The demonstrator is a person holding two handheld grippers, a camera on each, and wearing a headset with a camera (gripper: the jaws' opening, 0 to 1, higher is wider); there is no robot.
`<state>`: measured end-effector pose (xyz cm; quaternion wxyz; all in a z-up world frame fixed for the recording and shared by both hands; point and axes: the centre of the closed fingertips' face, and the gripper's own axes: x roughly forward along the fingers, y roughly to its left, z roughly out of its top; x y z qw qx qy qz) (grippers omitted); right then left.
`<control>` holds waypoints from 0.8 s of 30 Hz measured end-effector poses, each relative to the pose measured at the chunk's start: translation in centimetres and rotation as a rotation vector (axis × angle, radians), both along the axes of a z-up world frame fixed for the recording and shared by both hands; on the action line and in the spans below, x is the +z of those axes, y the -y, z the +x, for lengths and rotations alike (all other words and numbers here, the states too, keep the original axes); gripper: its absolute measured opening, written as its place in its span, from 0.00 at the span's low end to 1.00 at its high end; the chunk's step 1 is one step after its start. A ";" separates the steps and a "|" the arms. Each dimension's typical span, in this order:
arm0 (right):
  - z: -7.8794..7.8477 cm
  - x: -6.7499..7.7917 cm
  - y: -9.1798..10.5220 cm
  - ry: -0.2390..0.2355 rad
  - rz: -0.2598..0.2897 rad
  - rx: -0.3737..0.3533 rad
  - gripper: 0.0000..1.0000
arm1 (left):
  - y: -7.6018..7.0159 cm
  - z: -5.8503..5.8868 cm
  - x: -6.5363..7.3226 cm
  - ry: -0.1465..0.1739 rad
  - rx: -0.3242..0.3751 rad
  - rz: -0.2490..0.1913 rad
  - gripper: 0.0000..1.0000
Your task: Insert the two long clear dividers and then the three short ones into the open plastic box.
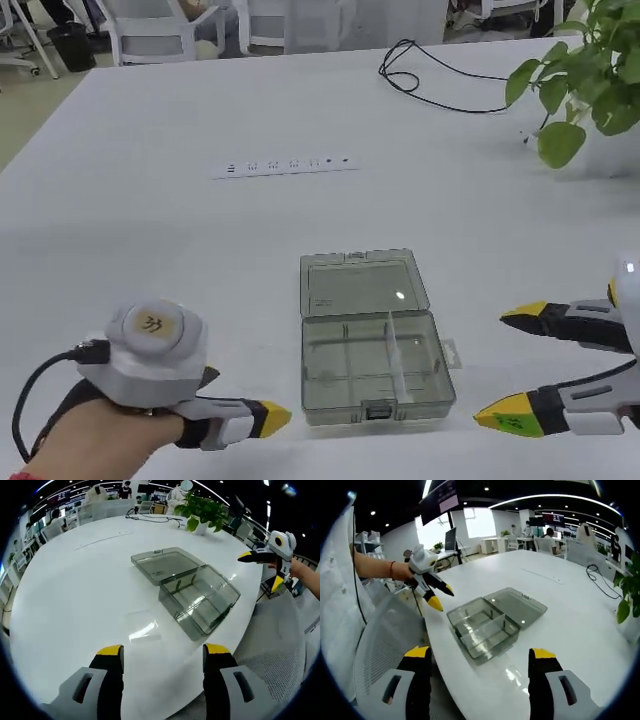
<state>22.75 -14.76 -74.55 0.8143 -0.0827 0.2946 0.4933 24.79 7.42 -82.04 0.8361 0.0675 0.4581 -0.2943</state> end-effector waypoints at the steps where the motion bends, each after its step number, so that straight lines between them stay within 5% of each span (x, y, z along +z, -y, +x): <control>1: -0.1 -0.1 0.1 -0.001 0.002 -0.003 0.80 | 0.0 0.1 -0.3 0.000 0.000 0.012 0.62; 12: -1.0 -0.6 0.9 -0.010 0.015 -0.030 0.79 | -0.6 -0.1 -2.9 -0.037 0.000 0.136 0.53; 14: -1.3 -0.6 0.9 -0.010 0.016 -0.032 0.79 | -0.8 0.1 -2.9 -0.016 -0.021 0.170 0.50; 18: -1.5 -0.7 0.9 -0.008 0.019 -0.036 0.79 | -1.4 0.1 -3.0 -0.025 -0.048 0.225 0.44; 24: -1.6 -0.6 1.0 -0.003 0.025 -0.046 0.79 | -1.4 0.2 -3.0 -0.043 -0.035 0.220 0.43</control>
